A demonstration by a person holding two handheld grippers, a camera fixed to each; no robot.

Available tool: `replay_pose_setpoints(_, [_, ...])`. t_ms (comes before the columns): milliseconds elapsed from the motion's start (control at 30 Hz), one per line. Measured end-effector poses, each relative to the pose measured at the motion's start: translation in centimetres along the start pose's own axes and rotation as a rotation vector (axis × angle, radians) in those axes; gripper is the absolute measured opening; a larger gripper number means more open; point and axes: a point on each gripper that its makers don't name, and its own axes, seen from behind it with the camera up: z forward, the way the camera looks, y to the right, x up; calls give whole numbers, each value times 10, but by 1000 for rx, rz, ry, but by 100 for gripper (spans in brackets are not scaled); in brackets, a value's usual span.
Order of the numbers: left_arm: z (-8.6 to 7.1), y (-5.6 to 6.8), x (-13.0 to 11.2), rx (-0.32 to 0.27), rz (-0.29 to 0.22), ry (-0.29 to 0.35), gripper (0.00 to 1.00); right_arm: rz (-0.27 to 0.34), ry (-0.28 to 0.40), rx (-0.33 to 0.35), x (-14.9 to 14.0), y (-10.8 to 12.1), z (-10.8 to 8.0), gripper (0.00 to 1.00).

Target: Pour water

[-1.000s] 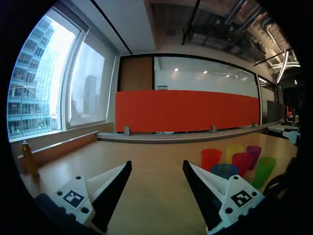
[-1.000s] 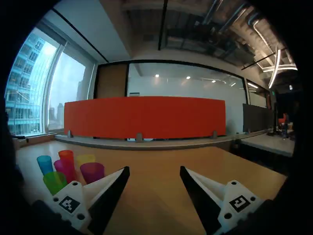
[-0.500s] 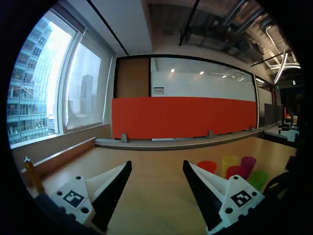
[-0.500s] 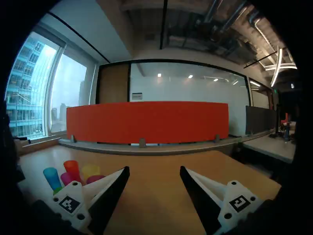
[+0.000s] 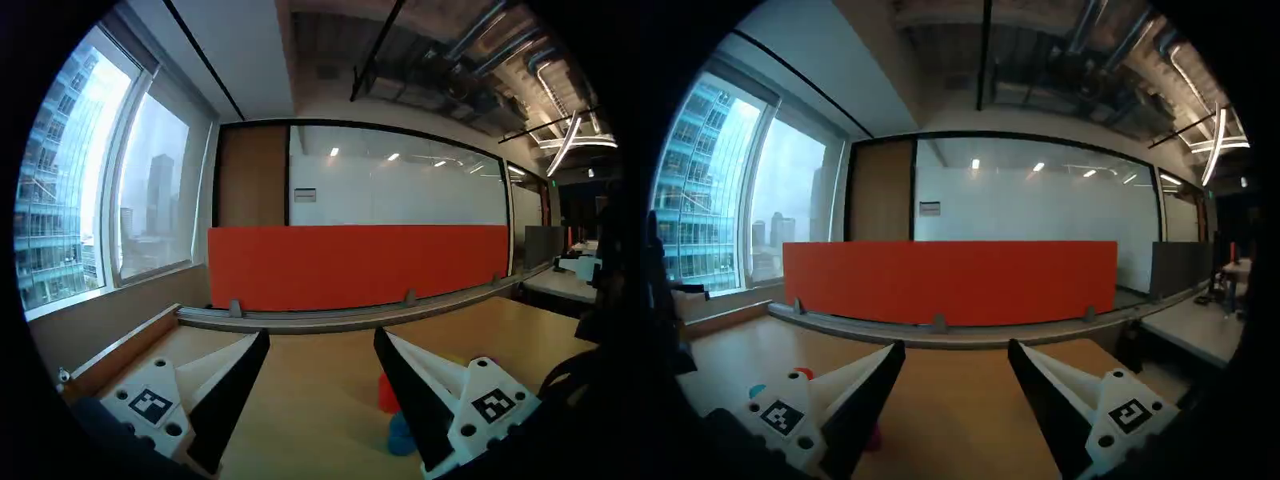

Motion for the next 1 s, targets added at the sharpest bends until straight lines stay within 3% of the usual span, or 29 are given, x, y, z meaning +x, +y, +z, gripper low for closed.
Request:
replay_pose_setpoints(200, [3, -3, 29, -7, -13, -4, 97, -7, -5, 21, 28, -7, -1, 100])
replay_pose_setpoints(367, [4, -6, 48, -12, -13, -2, 97, -19, -16, 38, 39, -12, -2, 100])
replay_pose_setpoints(500, [3, -1, 54, -44, -16, -3, 97, -18, -19, 70, 40, -20, -3, 100])
replay_pose_setpoints(700, [3, 10, 51, -114, -42, -20, 97, -13, -39, 175, 35, -43, -6, 100])
replay_pose_setpoints(1000, [2, 28, 53, -226, -18, -10, 97, -44, -38, 358, 37, -83, -18, 100])
